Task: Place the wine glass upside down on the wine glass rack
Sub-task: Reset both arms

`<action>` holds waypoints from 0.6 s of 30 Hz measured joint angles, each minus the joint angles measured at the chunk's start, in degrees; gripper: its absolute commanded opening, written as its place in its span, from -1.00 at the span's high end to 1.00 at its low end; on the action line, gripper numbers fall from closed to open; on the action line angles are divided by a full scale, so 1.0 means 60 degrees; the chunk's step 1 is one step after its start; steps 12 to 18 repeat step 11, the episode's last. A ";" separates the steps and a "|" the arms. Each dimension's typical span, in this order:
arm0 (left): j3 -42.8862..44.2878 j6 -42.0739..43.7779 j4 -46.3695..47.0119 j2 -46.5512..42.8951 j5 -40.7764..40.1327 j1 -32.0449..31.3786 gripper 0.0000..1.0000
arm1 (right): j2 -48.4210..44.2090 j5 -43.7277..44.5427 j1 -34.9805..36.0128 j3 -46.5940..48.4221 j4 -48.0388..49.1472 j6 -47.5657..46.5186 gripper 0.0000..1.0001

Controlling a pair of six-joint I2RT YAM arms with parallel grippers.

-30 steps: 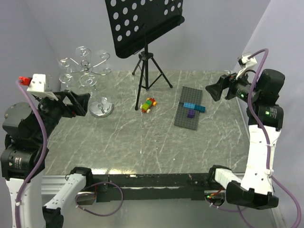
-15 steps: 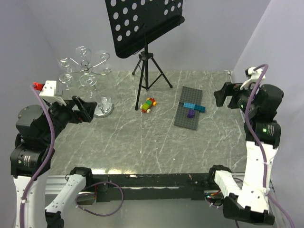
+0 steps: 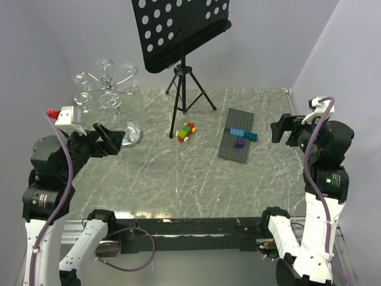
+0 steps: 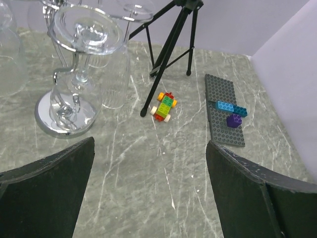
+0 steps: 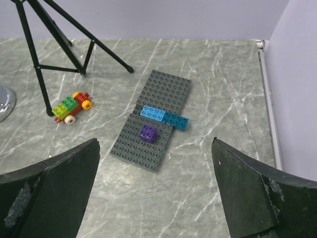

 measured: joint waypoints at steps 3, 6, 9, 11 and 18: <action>-0.0204 -0.0149 0.0022 -0.0117 -0.0044 0.0000 -0.93 | -0.0007 0.0168 0.0000 -0.0015 0.0000 0.0011 -1.00; -0.0299 -0.0233 0.0029 -0.0262 -0.0102 0.0000 -0.93 | -0.0004 0.0328 0.0000 -0.0022 -0.0007 0.0044 -1.00; -0.0324 -0.0251 0.0051 -0.0368 -0.0186 0.0000 -0.93 | 0.0004 0.0484 0.0000 -0.0025 -0.0011 0.0113 -1.00; -0.0350 -0.0262 0.0066 -0.0412 -0.0211 0.0000 -0.93 | 0.0029 0.0597 0.0000 -0.0025 -0.0040 0.0149 -1.00; -0.0350 -0.0262 0.0066 -0.0412 -0.0211 0.0000 -0.93 | 0.0029 0.0597 0.0000 -0.0025 -0.0040 0.0149 -1.00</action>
